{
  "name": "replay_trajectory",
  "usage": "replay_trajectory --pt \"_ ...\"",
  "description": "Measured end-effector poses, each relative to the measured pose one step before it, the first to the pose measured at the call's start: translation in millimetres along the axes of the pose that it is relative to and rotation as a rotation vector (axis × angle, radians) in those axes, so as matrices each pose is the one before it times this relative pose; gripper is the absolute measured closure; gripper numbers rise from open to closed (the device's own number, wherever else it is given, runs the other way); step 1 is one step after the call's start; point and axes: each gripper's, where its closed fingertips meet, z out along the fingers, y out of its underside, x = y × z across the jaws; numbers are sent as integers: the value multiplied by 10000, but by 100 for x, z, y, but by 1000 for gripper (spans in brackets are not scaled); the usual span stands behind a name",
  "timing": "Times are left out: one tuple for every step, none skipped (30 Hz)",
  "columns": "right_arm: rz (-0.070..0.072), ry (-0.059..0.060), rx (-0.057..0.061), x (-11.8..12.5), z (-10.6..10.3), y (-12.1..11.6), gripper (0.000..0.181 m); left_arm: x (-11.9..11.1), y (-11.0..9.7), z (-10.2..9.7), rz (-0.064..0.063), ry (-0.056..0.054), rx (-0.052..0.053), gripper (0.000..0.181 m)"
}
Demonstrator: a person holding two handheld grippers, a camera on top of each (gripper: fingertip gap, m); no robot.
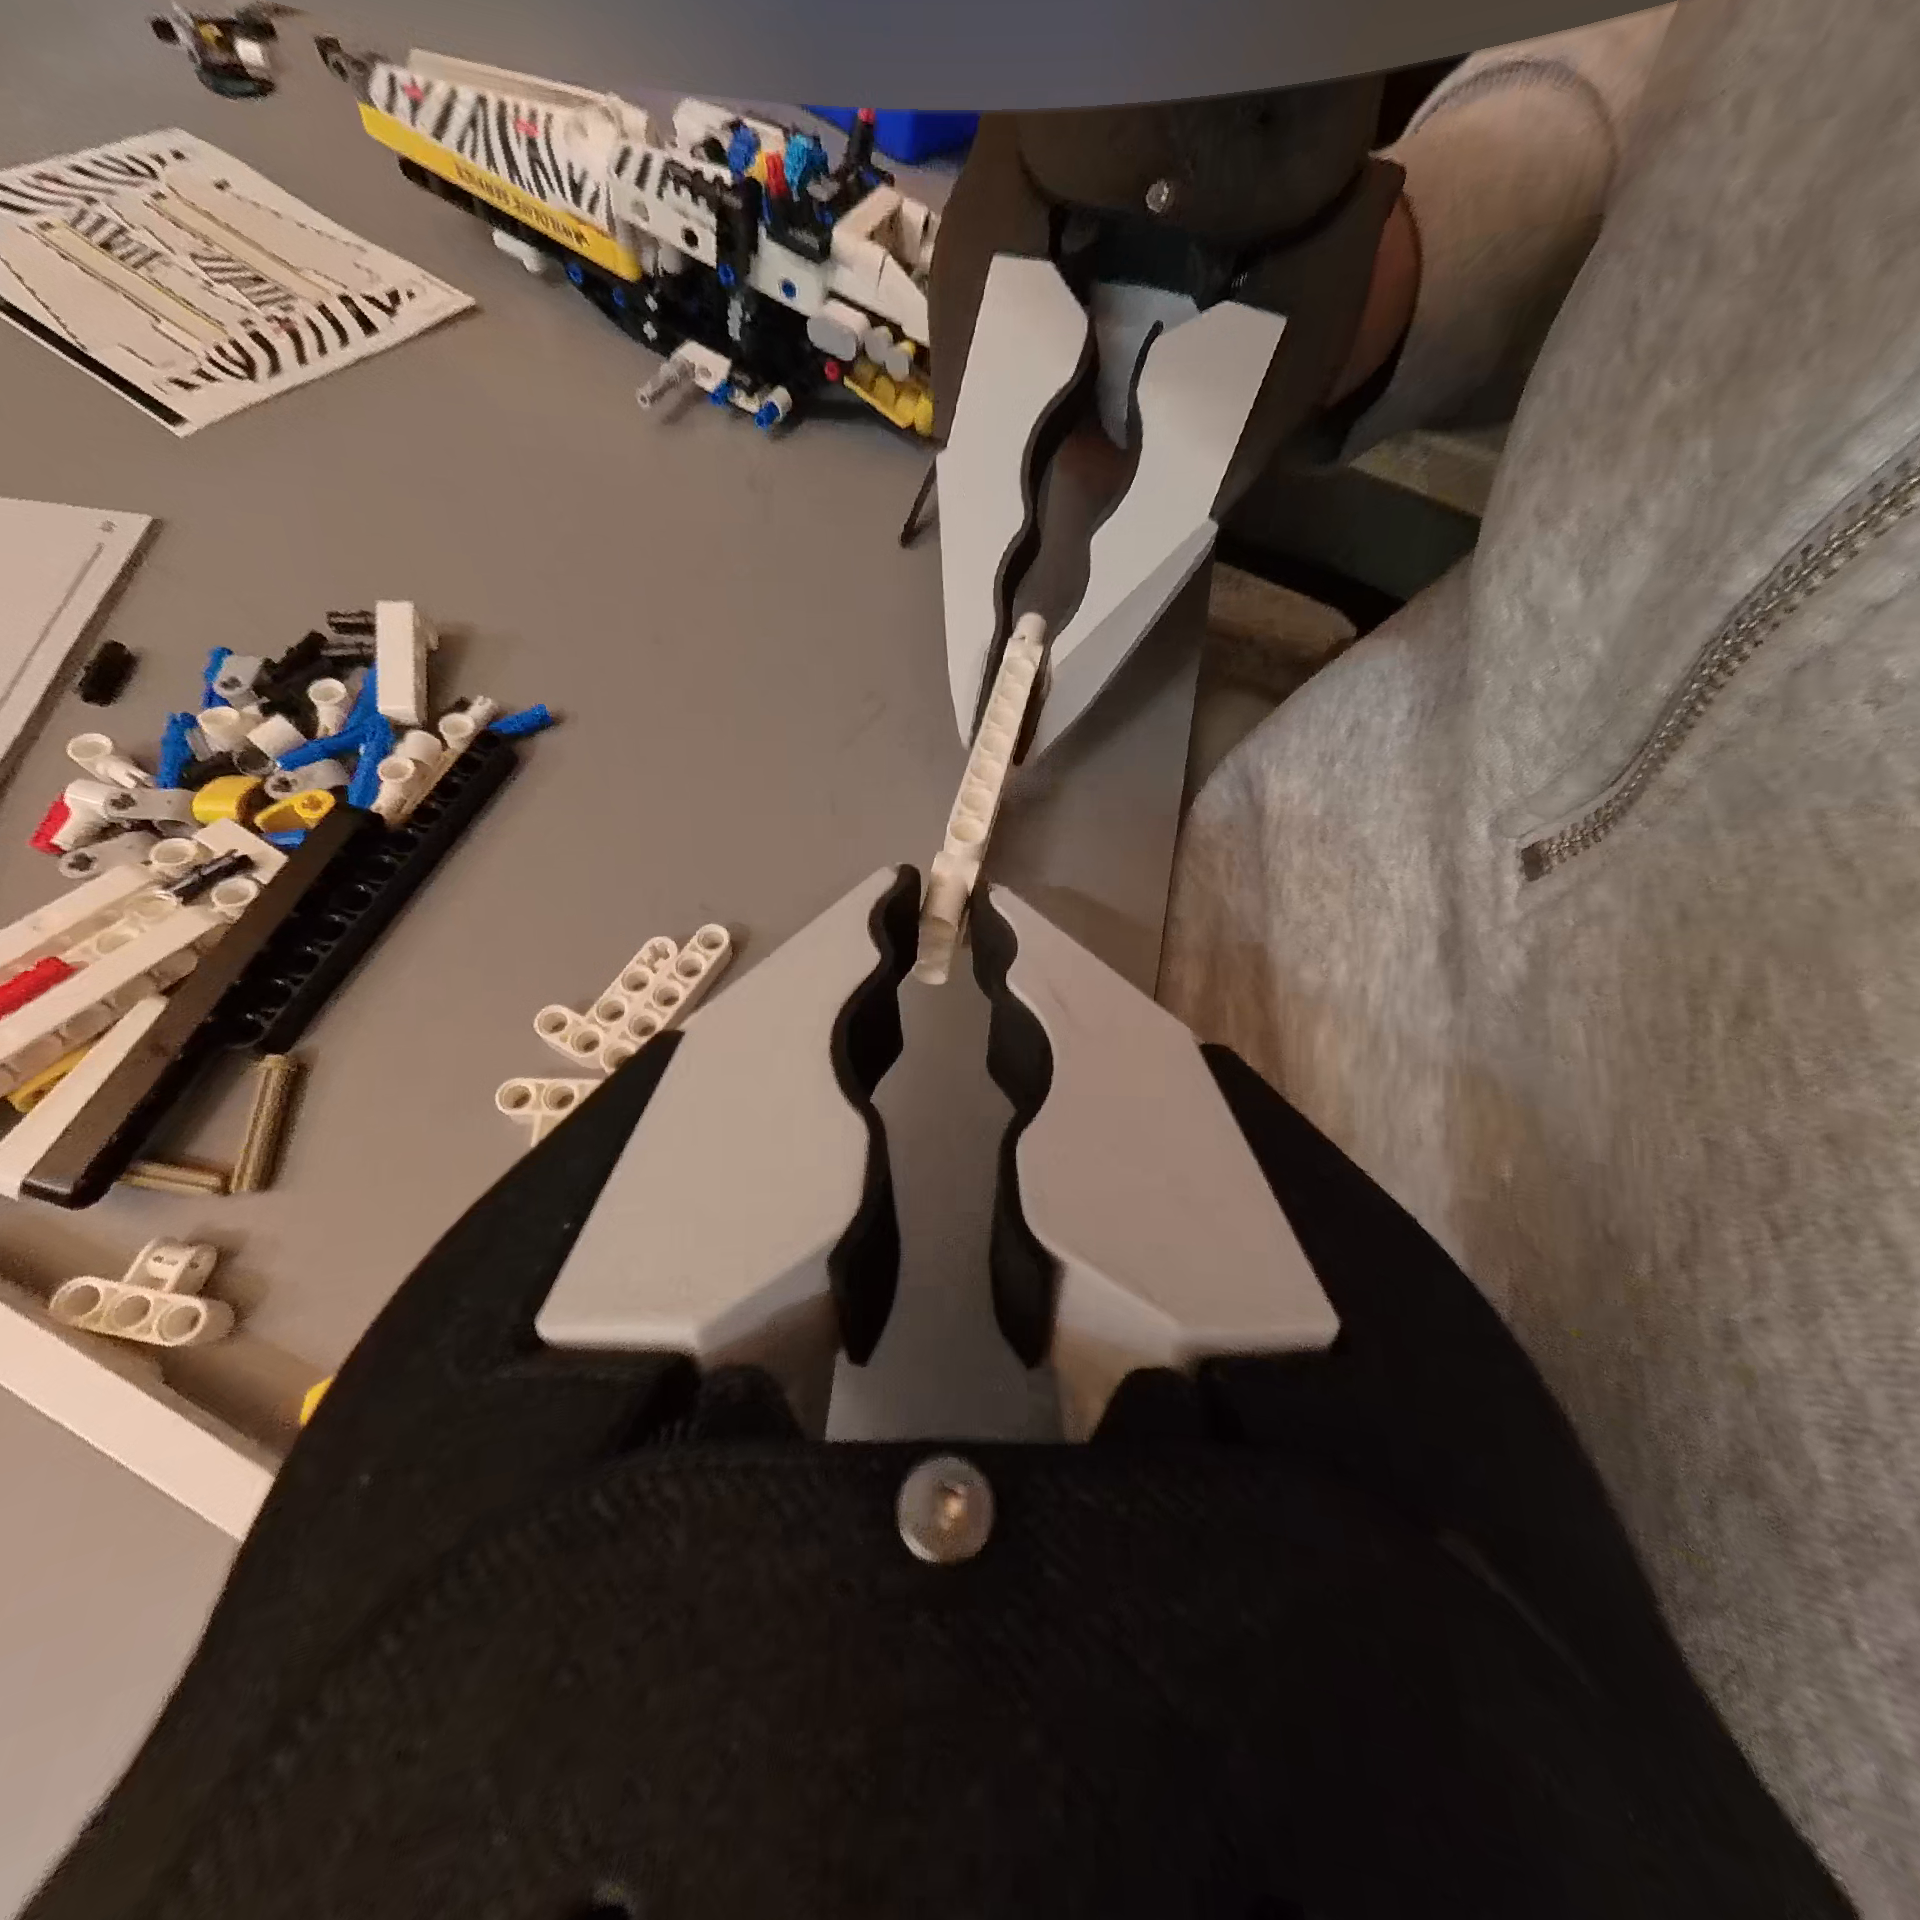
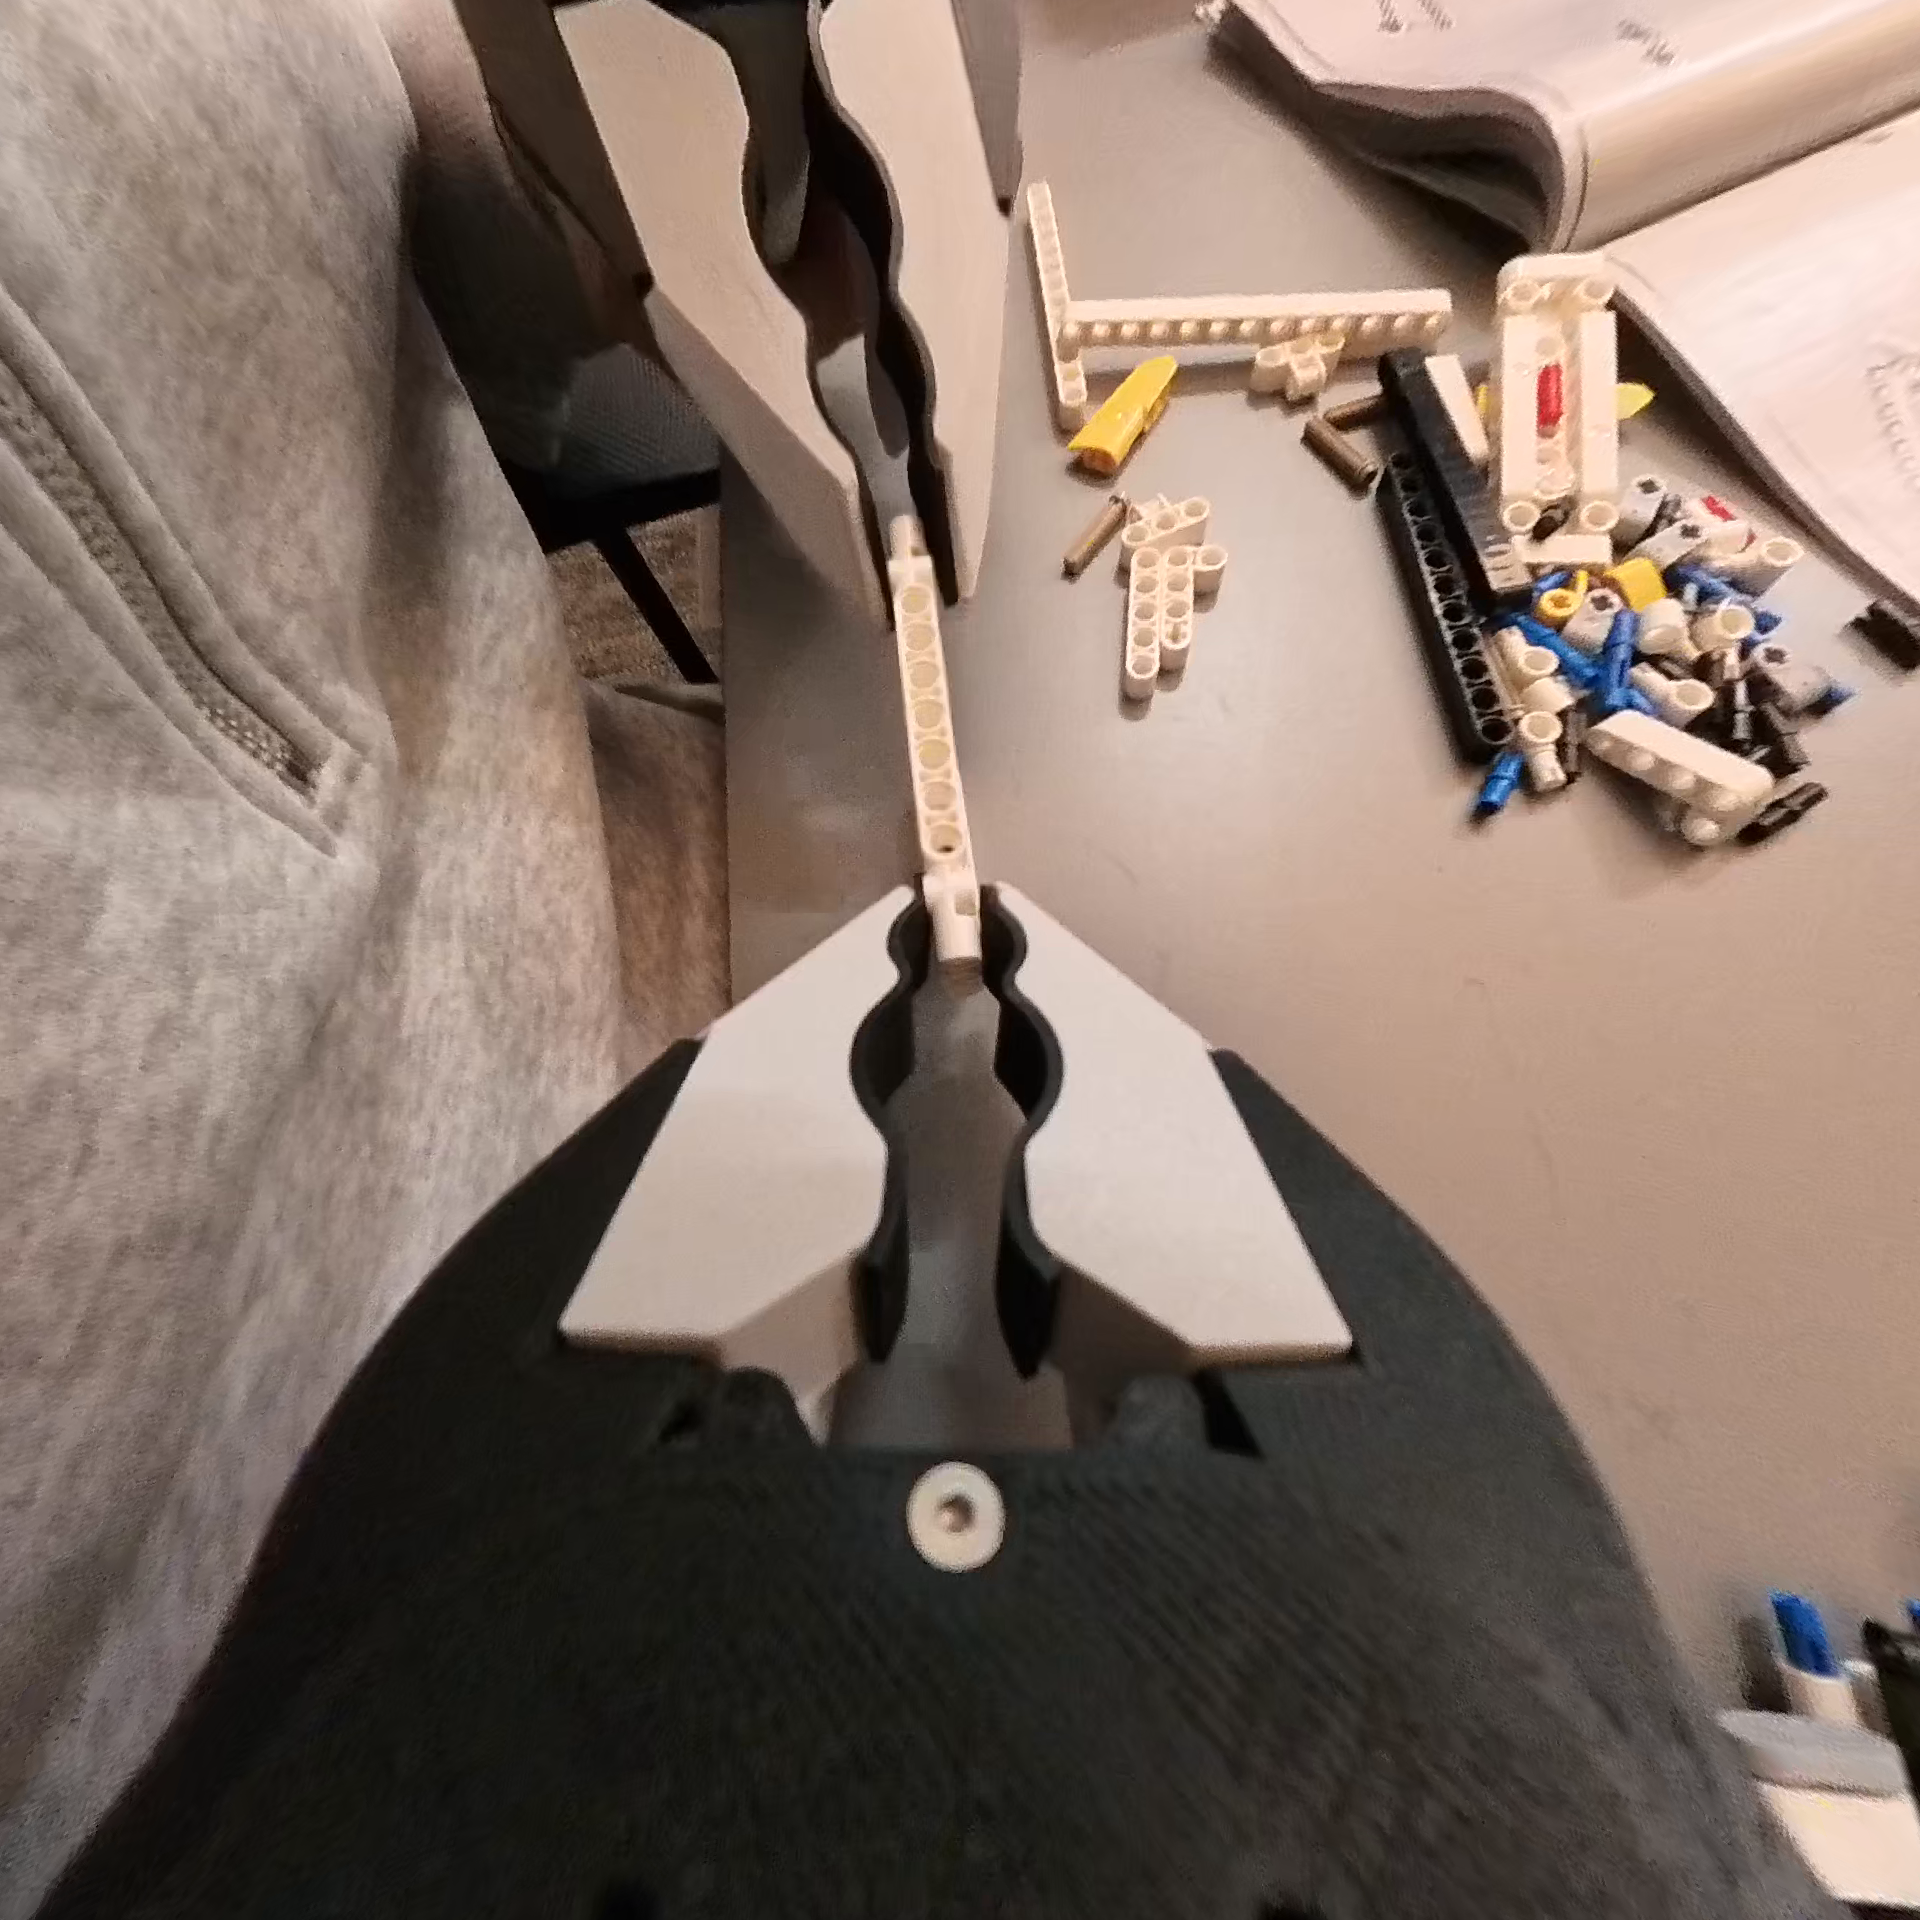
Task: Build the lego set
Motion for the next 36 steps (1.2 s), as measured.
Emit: replay_trajectory --pt "19 1 90 -10 -87 -169 174 -90 -184 -103 -33 -26 110 174" --pt "-7 28 93 4 -86 -142 175 -181 -186 -47 -36 -93 113 173" --pt "-13 47 139 9 -113 -176 175 -235 -228 -67 -20 -140 145 172" --pt "21 61 172 54 -146 -232 176 -258 -204 21 -35 -142 147 171" --pt "61 52 183 94 -191 -243 176 -260 -113 -83 -55 -105 121 169" --pt "101 42 203 129 -245 -295 176 -233 -25 -103 -97 -57 97 160" --pt "126 29 221 146 -280 -333 176 -180 16 -120 -131 -3 97 153" --pt "122 27 249 127 -298 -394 176 -68 -108 -38 -147 43 114 150" --pt "114 9 212 102 -264 -339 176 53 -160 -53 -135 93 133 147" --pt "74 -5 131 36 -195 -227 176 60 -290 13 -113 86 166 146" --pt "-11 29 79 21 -137 -136 176 49 -265 -33 -65 62 181 145" --pt "-74 60 35 -2 -77 -54 176 98 -205 -20 -18 78 134 146" --pt "-89 7 -23 -102 -9 26 176 119 -141 7 14 75 79 146" --pt "-101 -10 -39 -155 34 49 176 57 -61 10 31 26 40 146" --pt "-132 36 -23 -112 37 34 176 33 -37 42 49 -1 24 148" --pt "-136 29 -27 -113 55 37 176 71 -22 50 63 25 11 151" --pt "-111 12 -50 -110 56 74 176 107 -43 49 76 45 14 157" --pt "-101 28 -47 -48 38 49 176 126 -73 71 103 41 23 164" --pt "-105 31 -25 -41 7 39 176 96 -58 66 136 0 12 170" --pt "-79 12 -13 -32 -19 21 176 2 24 60 188 -96 -19 171" --pt "-40 35 0 17 -42 4 176 59 49 34 174 -17 -20 171" --pt "-18 1 19 -20 -53 -13 176 53 16 -17 149 28 0 171" --pt "6 -5 44 -20 -59 -38 176 84 -74 -27 151 31 64 171" --pt "27 13 51 38 -69 -56 175 45 -128 -63 135 -22 103 172" --pt "73 38 18 111 -46 -6 174 158 -122 1 96 51 93 173" --pt "139 24 -41 134 -1 104 173 149 -132 49 21 63 80 174" --pt "183 -11 -101 133 46 188 172 197 -119 106 -18 95 69 174" --pt "160 -68 -116 46 59 238 171 262 -95 131 -35 134 52 175" --pt "109 -53 -69 27 53 177 170 236 -62 138 -26 110 25 176" --pt "46 -25 3 -8 25 77 170 131 -12 133 -11 60 17 176" --pt "-11 -7 42 -36 7 -8 170 64 4 96 -2 32 11 176" --pt "-35 -7 23 -67 12 -6 169 57 -23 62 -15 49 19 176" --pt "-47 -19 8 -84 16 -25 169 99 -54 70 -35 68 34 176" --pt "-51 -38 12 -119 20 -53 169 109 -18 92 -49 75 33 176" --pt "-40 -78 18 -172 27 -76 170 98 22 138 -43 85 13 176" --pt "-27 -96 3 -199 48 -38 171 123 42 199 -38 64 -1 176"
